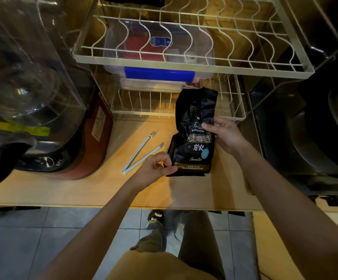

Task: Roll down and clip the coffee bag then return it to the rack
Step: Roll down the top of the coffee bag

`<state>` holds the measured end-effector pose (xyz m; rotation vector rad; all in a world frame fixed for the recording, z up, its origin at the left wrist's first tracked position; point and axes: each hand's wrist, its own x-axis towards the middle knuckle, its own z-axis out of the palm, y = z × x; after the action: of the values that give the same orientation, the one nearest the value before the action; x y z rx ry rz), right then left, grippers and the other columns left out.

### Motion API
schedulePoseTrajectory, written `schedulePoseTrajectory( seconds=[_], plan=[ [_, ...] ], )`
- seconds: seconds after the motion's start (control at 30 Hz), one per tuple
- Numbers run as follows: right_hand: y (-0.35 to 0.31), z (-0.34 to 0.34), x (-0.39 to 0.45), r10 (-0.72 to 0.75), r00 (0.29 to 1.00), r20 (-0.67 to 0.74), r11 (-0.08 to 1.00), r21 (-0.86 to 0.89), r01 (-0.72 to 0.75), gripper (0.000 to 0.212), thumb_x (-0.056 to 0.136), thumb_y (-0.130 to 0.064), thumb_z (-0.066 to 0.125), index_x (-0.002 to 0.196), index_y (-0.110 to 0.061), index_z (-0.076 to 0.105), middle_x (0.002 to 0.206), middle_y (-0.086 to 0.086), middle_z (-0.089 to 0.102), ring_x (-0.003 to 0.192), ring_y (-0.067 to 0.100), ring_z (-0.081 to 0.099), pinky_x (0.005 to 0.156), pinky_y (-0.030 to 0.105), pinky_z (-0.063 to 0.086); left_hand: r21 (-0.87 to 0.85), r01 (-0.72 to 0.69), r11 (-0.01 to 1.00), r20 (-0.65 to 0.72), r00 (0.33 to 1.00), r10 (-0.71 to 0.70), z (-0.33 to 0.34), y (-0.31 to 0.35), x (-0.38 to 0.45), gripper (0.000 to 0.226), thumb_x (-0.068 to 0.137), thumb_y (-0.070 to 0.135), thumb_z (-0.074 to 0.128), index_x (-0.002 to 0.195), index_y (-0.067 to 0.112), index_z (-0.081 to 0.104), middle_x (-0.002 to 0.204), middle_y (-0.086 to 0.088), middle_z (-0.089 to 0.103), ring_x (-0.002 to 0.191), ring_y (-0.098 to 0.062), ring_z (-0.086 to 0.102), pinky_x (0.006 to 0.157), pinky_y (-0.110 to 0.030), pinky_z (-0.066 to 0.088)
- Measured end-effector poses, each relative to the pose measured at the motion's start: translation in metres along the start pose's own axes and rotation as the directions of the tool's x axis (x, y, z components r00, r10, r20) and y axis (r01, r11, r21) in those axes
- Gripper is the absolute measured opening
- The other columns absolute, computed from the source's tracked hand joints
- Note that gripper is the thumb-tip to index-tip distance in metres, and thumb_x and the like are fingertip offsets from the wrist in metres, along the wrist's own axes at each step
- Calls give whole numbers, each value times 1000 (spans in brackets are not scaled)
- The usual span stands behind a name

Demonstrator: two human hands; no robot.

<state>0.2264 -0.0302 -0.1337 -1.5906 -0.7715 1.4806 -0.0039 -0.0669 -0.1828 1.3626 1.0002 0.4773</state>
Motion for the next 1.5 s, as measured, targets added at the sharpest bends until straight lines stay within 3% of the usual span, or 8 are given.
schedulePoseTrajectory(
  seconds=[0.4,0.67,0.77,0.83,0.9,0.97,1.1,1.5],
  plan=[
    [-2,11,-8,-114,993,-17,993,-9,114,23,78,3,66,94,-13,66,77,-7,75,71,6,71,61,20,55,329,22,944,-174,984,38,-3,-16,9,25,68,14,76,67,21,52,81,-3,60,71,-10,56,59,-5,40],
    [-21,25,-26,-297,939,-173,900,-378,215,51,78,-6,69,123,-8,46,109,0,56,92,10,56,71,17,46,483,-55,874,-99,988,117,0,-9,11,49,73,9,71,55,35,34,72,-9,60,75,-26,59,73,-35,48],
    [-26,40,-46,-781,606,-151,497,-738,457,28,82,-8,63,108,-6,55,100,7,59,88,12,52,76,23,45,545,-72,835,-52,991,120,-1,-9,10,51,73,10,71,54,35,30,69,-4,55,71,-19,54,67,-29,41],
    [-27,50,-51,-893,346,287,-5,-776,631,16,79,-3,59,95,-4,63,93,13,66,90,17,52,78,26,44,555,-58,830,-37,995,94,0,-10,8,51,74,11,70,54,33,29,68,-3,53,70,-18,51,65,-27,36],
    [-21,58,-47,-680,203,704,-445,-617,650,14,77,-6,61,88,-10,68,92,7,70,93,20,54,76,30,43,547,-35,836,-52,996,76,1,-10,7,50,74,11,70,53,32,30,65,0,50,69,-18,50,62,-27,33],
    [-13,66,-44,-342,286,895,-687,-446,574,15,72,-15,70,86,-20,70,93,-4,70,97,19,52,76,29,42,563,-21,826,-66,995,70,1,-9,7,50,75,12,70,53,32,30,61,6,47,66,-16,47,58,-24,29],
    [-22,78,-49,46,544,838,-736,-340,586,17,80,-16,64,97,-18,65,102,-3,67,107,20,48,80,30,44,585,-29,811,-71,994,86,-1,-5,9,49,74,15,71,53,33,30,64,2,51,64,-16,48,57,-22,26],
    [-55,104,-34,162,683,712,-775,-337,535,24,89,-16,53,111,-13,61,125,5,55,118,25,45,94,37,39,593,-43,804,-63,993,99,-2,-5,12,21,73,14,71,66,15,52,74,-13,66,75,-27,60,70,-36,47]
  ],
)
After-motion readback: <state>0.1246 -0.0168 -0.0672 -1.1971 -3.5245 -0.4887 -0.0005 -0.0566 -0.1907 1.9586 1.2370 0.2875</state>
